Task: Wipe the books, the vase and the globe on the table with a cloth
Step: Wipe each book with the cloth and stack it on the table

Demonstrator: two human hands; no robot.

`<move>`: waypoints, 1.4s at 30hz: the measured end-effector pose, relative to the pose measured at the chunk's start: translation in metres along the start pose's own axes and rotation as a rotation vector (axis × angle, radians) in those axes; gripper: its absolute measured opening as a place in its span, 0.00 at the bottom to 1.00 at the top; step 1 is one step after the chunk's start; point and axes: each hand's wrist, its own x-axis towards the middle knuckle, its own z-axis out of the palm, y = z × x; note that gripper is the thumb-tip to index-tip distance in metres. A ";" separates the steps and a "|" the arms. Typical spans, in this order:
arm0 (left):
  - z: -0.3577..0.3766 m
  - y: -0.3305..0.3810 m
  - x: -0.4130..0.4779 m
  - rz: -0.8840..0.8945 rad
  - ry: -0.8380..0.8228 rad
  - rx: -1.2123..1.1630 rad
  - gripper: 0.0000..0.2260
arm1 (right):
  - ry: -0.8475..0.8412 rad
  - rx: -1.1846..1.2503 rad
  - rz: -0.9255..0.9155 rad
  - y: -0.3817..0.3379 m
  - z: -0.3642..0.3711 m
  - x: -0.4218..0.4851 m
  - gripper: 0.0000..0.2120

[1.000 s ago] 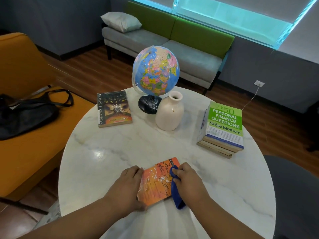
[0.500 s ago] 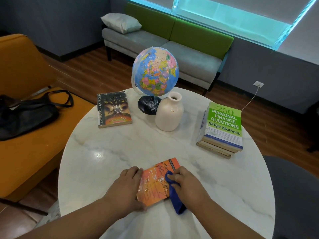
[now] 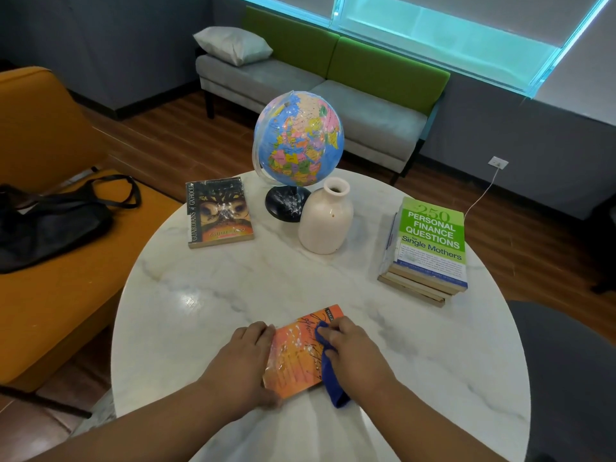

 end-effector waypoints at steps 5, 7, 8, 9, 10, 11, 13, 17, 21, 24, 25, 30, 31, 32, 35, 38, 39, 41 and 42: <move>-0.001 0.001 0.000 0.002 -0.001 0.001 0.53 | -0.004 -0.005 -0.032 0.012 0.001 -0.004 0.10; -0.001 0.001 0.000 0.001 -0.005 0.002 0.53 | 0.006 0.042 0.063 0.013 -0.002 0.002 0.09; -0.001 0.001 0.000 0.000 -0.005 0.005 0.53 | 0.028 0.050 0.082 0.012 -0.002 0.005 0.10; -0.002 0.001 0.000 0.001 -0.005 0.009 0.53 | 0.022 0.048 0.077 0.008 0.000 0.005 0.12; -0.002 0.001 0.000 0.001 -0.004 0.010 0.53 | -0.001 0.054 0.053 0.004 0.002 0.004 0.14; -0.002 0.001 0.000 0.000 -0.004 0.012 0.52 | -0.013 0.082 0.023 0.000 0.003 0.000 0.13; -0.001 0.002 0.000 0.001 -0.001 0.019 0.52 | -0.028 0.106 -0.039 0.000 0.008 -0.008 0.07; -0.002 0.003 0.000 -0.002 -0.010 0.012 0.52 | 0.034 0.105 0.075 0.008 -0.002 -0.004 0.06; -0.003 0.003 -0.001 -0.005 -0.003 0.018 0.51 | 0.107 0.104 0.028 -0.003 -0.005 0.003 0.07; -0.004 0.004 -0.001 -0.003 0.001 0.031 0.51 | -0.023 0.052 -0.116 -0.009 0.017 -0.006 0.11; -0.003 0.004 -0.001 -0.004 -0.001 0.030 0.51 | -0.044 0.026 -0.119 -0.006 0.020 -0.010 0.15; -0.003 0.004 -0.001 -0.007 -0.011 0.021 0.52 | 0.037 0.042 -0.005 -0.001 0.003 -0.003 0.16; -0.003 0.003 -0.001 -0.006 -0.010 0.021 0.52 | 0.049 0.062 -0.011 -0.004 0.003 -0.003 0.17; -0.003 0.003 -0.001 -0.008 -0.010 0.019 0.52 | 0.017 0.067 -0.033 -0.008 0.003 -0.005 0.17; -0.003 0.003 -0.001 -0.008 -0.010 0.013 0.52 | -0.086 -0.023 -0.199 -0.006 0.017 -0.016 0.17; -0.002 0.003 -0.001 -0.007 -0.012 0.012 0.52 | 0.023 -0.092 -0.259 0.007 0.013 -0.021 0.07; -0.002 0.003 -0.001 -0.008 -0.011 0.013 0.52 | 0.059 -0.143 -0.217 0.012 0.011 -0.019 0.03; -0.003 0.004 -0.001 -0.007 -0.008 0.017 0.52 | 0.073 -0.195 -0.124 0.015 0.004 -0.015 0.03; -0.003 0.003 -0.001 -0.007 -0.010 0.021 0.52 | 0.083 -0.184 -0.116 0.013 0.003 -0.014 0.05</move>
